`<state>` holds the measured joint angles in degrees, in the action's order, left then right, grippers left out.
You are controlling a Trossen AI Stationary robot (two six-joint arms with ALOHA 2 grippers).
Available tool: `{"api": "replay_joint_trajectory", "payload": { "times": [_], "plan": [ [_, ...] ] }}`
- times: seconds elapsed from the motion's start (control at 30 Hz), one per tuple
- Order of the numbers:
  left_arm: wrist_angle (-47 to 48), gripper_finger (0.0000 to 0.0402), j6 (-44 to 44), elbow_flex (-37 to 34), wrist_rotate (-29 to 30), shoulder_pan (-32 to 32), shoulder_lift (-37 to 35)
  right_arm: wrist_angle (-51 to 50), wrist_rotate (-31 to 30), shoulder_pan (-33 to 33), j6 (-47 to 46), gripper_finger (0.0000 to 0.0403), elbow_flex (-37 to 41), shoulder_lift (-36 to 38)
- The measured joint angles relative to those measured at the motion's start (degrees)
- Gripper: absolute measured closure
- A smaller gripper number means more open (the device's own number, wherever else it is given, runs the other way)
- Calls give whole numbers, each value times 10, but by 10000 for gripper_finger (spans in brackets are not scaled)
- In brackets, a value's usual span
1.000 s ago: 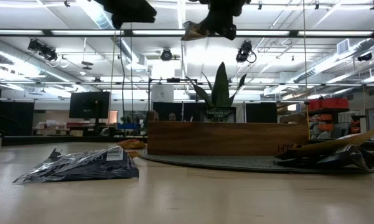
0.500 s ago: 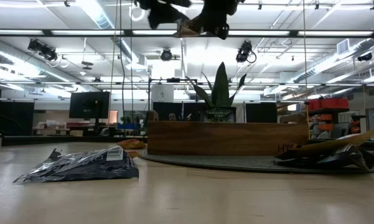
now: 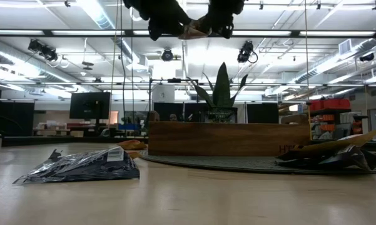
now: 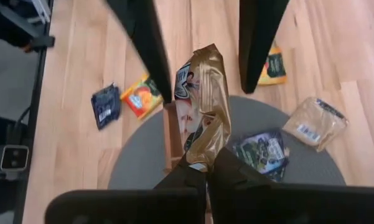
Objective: Pick & Place Tea
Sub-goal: Put the brown tea bag into the left section of the wooden organizer
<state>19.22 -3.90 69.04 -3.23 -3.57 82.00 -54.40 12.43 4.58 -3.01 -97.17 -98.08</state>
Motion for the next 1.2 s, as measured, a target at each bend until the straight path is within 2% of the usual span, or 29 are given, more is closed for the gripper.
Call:
{"api": "replay_joint_trajectory", "payload": {
  "times": [0.4, 0.5, 0.6, 0.77, 0.93, 1.1, 1.2],
  "plan": [
    [5, 359, 0, 0, 0, 0, -3, 11, -10, -2, 0, 403, 0, 0],
    [5, 385, 1, 0, 0, 0, -3, 9, -3, -2, 3, 389, 0, 1],
    [13, 386, 3, 0, 0, 0, -4, 7, 6, -2, 5, 351, 0, 6],
    [25, 382, 7, 0, 8, 0, -10, -6, 6, 2, 2, 263, 0, 37],
    [15, 386, 7, -1, 64, 3, -40, -16, -18, 18, -34, 182, 0, 89],
    [-19, 386, 5, -1, 161, 6, -95, 26, -103, 21, -65, 143, 1, 147],
    [-91, 386, 0, -2, 194, 6, -119, 118, -134, 21, -78, 139, 16, 172]
  ]
}}
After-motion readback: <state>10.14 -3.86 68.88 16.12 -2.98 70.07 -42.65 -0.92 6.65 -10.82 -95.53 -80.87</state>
